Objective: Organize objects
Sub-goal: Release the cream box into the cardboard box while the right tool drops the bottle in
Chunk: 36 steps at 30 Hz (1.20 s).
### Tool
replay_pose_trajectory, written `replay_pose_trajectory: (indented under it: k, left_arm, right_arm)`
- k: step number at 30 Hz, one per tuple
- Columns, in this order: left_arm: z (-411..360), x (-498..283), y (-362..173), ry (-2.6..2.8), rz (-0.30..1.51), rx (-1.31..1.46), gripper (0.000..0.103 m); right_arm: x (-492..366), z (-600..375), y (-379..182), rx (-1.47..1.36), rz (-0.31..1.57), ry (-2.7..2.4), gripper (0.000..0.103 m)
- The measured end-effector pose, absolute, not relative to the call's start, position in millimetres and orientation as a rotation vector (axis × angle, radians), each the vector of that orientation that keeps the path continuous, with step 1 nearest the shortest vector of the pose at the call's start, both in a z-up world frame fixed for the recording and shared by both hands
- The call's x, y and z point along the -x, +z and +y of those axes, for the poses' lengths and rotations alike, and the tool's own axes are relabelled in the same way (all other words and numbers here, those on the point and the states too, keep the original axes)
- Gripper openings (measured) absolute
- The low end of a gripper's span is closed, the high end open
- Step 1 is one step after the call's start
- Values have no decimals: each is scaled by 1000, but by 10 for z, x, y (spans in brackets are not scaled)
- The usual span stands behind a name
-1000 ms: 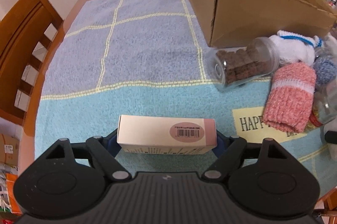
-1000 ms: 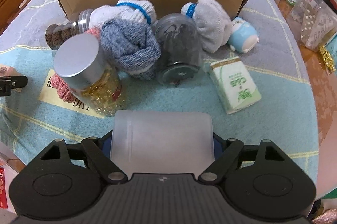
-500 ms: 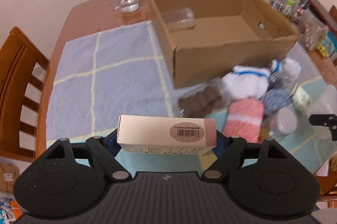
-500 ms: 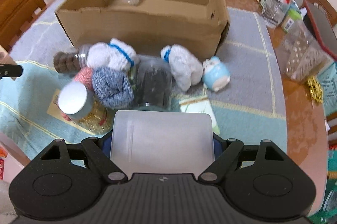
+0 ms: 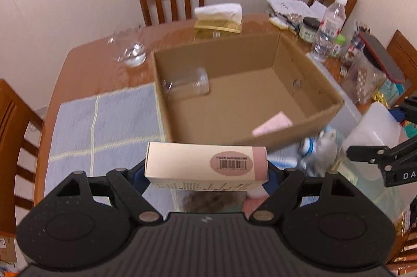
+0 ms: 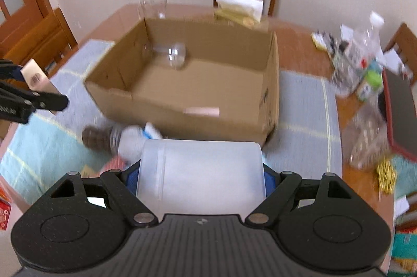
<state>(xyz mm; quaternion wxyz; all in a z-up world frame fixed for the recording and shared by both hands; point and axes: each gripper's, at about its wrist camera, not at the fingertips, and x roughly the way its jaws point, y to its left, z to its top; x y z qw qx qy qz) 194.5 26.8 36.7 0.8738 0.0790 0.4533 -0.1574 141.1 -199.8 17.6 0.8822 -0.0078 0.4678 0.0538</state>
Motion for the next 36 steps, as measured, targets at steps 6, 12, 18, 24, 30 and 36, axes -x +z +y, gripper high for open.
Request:
replay_pose_trajectory:
  k: [6, 12, 18, 24, 30, 36]
  left_arm:
    - [70, -2245, 451, -314, 900, -164, 82]
    - [-94, -2550, 370, -305, 909, -168, 82]
    - [-165, -2729, 221, -249, 919, -165, 82]
    - [-161, -2850, 100, -207, 927, -151, 91]
    - [-108, -2887, 82, -182, 911, -136, 95]
    - [24, -2827, 111, -149, 915, -100, 95]
  right_arm:
    - [-1767, -2020, 320, 40, 920, 148, 87]
    - [-2141, -2072, 341, 22, 899, 165, 87]
    - [-2464, -2110, 241, -1, 911, 175, 87]
    - [-2647, -2125, 102, 0, 949, 179, 87]
    - [-2789, -2134, -4, 11, 974, 188, 87]
    - [-2924, -2144, -104, 20, 994, 194, 87]
